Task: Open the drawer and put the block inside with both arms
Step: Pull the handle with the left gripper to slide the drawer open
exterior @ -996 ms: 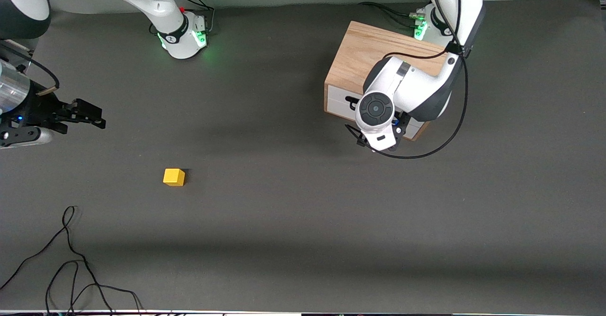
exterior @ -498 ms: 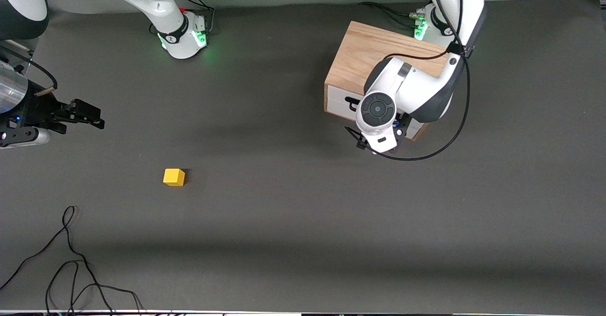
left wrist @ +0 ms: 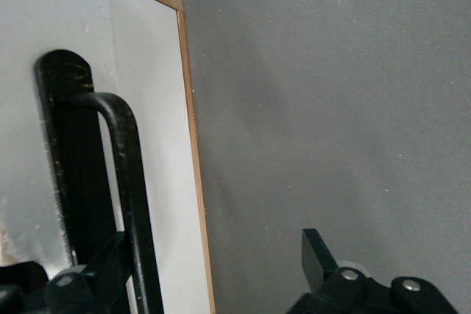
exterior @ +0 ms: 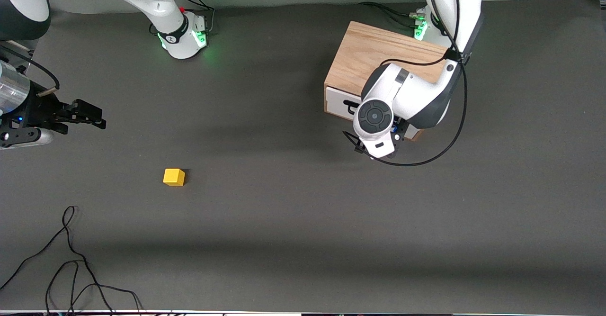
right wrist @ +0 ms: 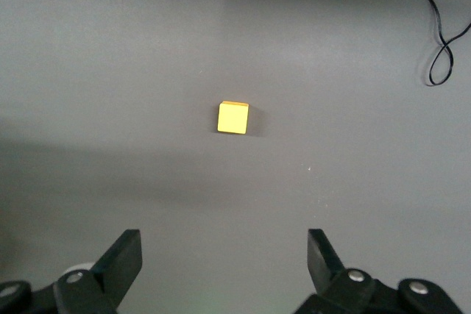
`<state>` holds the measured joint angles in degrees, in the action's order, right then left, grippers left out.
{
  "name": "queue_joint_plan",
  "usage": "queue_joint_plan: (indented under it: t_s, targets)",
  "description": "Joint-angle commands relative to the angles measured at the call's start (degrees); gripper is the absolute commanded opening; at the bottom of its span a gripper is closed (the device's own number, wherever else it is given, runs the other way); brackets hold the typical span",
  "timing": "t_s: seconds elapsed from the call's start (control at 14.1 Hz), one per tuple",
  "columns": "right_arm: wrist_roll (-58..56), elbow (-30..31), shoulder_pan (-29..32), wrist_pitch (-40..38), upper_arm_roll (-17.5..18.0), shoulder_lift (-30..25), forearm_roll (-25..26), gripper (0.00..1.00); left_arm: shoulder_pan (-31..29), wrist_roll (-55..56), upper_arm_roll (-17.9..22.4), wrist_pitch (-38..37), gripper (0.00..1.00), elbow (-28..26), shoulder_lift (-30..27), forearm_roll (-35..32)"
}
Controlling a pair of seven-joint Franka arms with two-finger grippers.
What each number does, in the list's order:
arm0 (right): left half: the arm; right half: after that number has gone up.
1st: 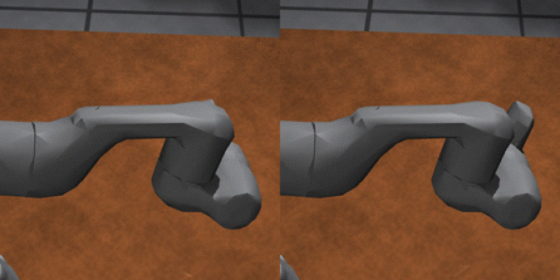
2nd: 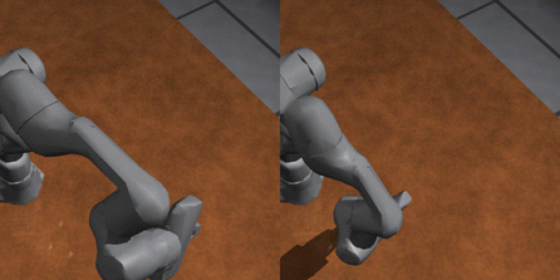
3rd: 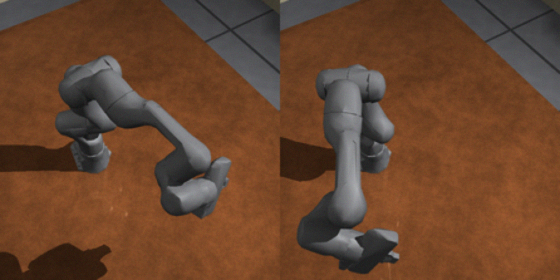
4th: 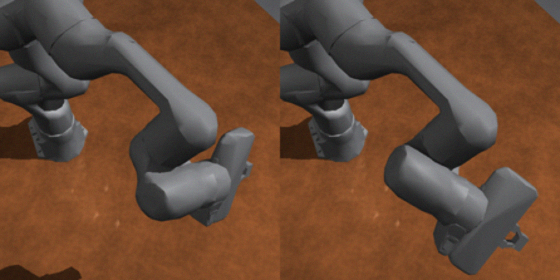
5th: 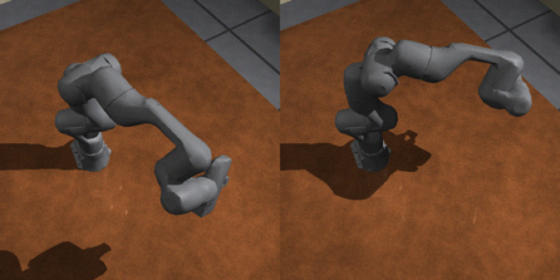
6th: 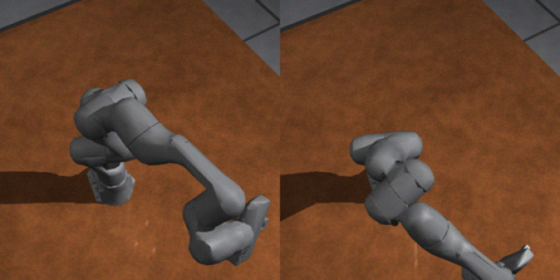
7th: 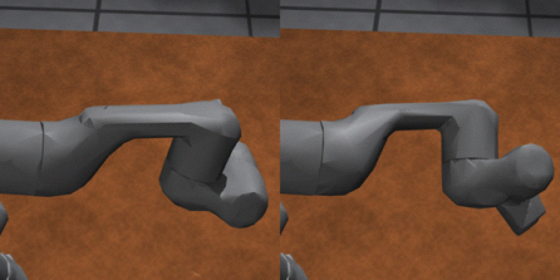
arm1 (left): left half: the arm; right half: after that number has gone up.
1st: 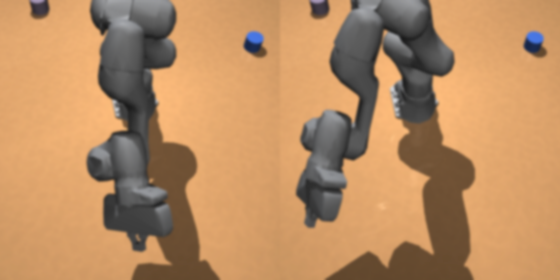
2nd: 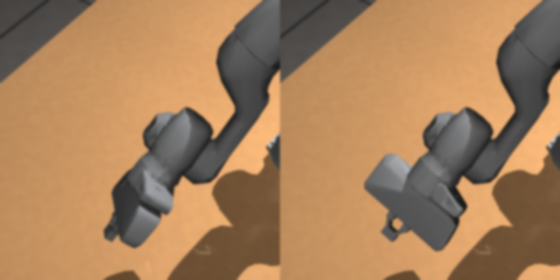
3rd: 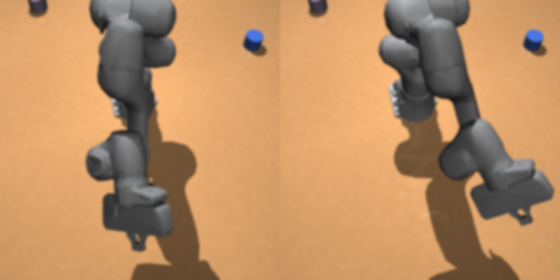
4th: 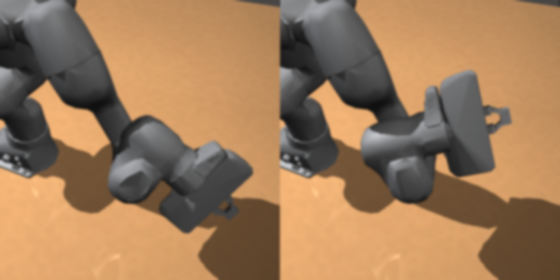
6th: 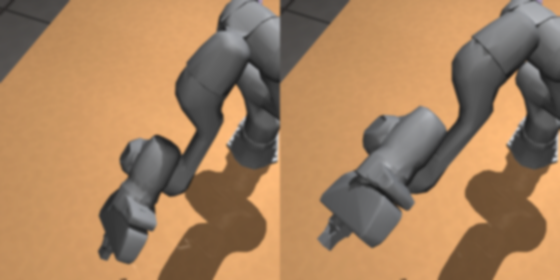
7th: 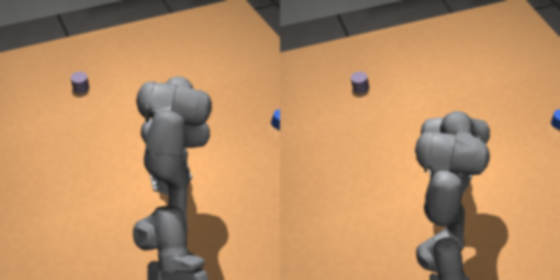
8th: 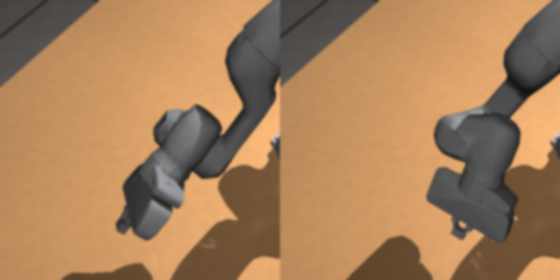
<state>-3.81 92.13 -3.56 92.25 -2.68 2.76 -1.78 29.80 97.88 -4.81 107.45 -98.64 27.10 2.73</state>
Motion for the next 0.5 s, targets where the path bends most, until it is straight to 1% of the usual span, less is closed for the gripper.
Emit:
queue_joint_plan:
  t_s: [0.0,0.21,0.43]
  targets:
    - [-0.6,-1.0,-0.3,-0.2,-0.2,0.7,-0.6,1.0,0.2,0.0,0.1,2.2,1.0,8.8,7.5,-1.3]
    - [-0.6,-1.0,-0.3,-0.2,-0.2,0.6,-0.6,1.0,0.2,-0.1,0.1,2.2,1.0,12.7,10.1,-2.2]
    - [-0.6,-1.0,-0.3,-0.2,-0.2,0.6,-0.5,1.0,0.1,-0.1,0.1,2.3,1.0,14.3,11.2,-2.5]
